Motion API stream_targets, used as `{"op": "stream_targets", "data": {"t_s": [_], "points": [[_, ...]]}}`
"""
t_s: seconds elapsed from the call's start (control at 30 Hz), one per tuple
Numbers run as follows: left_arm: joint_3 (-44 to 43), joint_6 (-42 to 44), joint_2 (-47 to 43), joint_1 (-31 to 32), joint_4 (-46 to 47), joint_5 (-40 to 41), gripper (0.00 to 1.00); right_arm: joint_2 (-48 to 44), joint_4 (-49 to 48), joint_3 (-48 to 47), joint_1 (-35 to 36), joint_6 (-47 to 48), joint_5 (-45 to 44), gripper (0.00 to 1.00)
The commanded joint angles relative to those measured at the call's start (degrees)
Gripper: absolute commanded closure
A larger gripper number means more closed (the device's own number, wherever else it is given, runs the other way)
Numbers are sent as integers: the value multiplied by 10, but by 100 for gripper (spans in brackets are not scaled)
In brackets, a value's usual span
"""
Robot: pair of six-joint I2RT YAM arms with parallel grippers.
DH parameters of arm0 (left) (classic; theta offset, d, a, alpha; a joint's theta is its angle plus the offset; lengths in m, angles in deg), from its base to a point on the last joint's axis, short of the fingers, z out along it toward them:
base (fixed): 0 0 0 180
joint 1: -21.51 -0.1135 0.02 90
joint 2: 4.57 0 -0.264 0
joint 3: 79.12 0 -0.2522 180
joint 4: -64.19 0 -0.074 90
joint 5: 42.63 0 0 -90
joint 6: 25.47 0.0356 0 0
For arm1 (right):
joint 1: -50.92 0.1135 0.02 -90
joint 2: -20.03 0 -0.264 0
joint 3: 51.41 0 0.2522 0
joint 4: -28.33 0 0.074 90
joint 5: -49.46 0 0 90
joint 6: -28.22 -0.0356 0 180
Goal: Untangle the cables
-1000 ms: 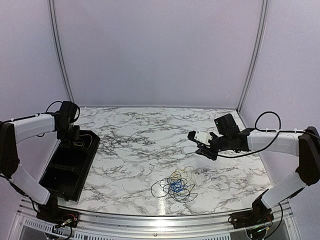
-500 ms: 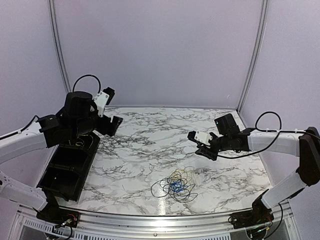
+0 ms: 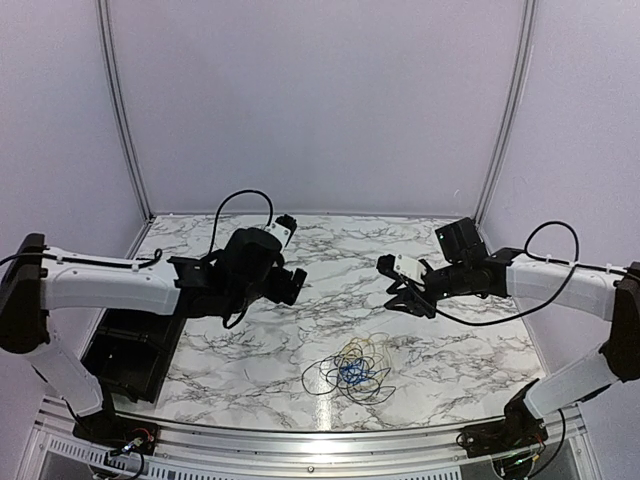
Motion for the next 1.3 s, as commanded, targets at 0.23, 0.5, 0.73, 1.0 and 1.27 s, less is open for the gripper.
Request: {"op": "stream_targets", "data": {"t_s": [0.23, 0.5, 0.73, 1.0, 1.27], "points": [[-87, -80, 115, -8, -97, 162, 1, 57, 108, -52, 8, 29, 78, 65], [36, -144, 26, -3, 72, -125, 16, 18, 89, 12, 16, 89, -40, 63], [49, -156, 20, 38, 115, -175, 14, 64, 40, 24, 42, 125, -130, 59], [39, -221, 38, 40, 119, -221, 9, 102, -16, 19, 77, 132, -145, 52], [48, -234, 20, 40, 120, -200, 8, 113, 7, 4, 79, 150, -106, 83]]}}
